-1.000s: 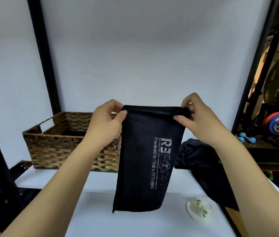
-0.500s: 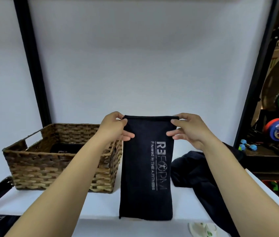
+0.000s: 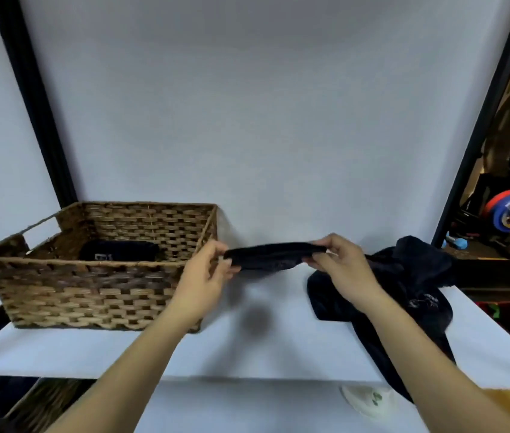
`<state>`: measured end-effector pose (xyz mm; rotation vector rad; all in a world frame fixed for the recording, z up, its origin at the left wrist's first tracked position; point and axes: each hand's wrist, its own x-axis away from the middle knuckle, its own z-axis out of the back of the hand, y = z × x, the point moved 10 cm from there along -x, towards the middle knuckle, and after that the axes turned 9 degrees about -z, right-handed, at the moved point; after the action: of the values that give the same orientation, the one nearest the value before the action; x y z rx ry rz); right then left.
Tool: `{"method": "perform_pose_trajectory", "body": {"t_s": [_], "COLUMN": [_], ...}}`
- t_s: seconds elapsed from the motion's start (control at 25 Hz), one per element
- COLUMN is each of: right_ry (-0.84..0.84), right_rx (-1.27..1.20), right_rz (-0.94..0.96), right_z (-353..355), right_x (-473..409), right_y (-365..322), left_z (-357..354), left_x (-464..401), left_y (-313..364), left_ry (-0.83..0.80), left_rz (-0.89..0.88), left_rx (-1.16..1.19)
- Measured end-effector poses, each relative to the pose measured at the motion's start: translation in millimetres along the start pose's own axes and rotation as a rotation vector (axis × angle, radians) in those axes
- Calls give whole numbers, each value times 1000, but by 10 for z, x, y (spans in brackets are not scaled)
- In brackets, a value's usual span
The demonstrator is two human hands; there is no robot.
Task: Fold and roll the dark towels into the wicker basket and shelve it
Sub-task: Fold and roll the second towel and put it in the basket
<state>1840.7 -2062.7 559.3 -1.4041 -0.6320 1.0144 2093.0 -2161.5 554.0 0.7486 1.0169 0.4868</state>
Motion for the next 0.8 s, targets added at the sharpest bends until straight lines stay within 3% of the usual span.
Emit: {"method": "perform_pose_trajectory", "body": {"t_s": [0.12, 0.2, 0.36, 0.56, 0.68, 0.8], "right_ry": [-110, -115, -109, -113, -139, -179], "right_rx": [309, 458, 765, 1150, 1156, 911], "right_rz": [-98, -58, 124, 409, 416, 336], "right_z": [-141, -176, -265, -533, -535, -433], "right_x": [768, 1212, 1539, 1486, 1312, 1211], "right_y": [1089, 1425, 1334, 1299, 1364, 1337], "left_z": [-314, -434, -413, -766, -819, -591], "left_x": [1069, 1511, 1742, 1699, 1599, 1556], "left_y": [-653, -753, -643, -617, -578, -624], "left_ry": [-229, -287, -254, -433, -361, -139], "left_rz": [-51, -137, -216, -277, -357, -257], "left_rx": [-289, -454, -527, -751, -749, -638]}}
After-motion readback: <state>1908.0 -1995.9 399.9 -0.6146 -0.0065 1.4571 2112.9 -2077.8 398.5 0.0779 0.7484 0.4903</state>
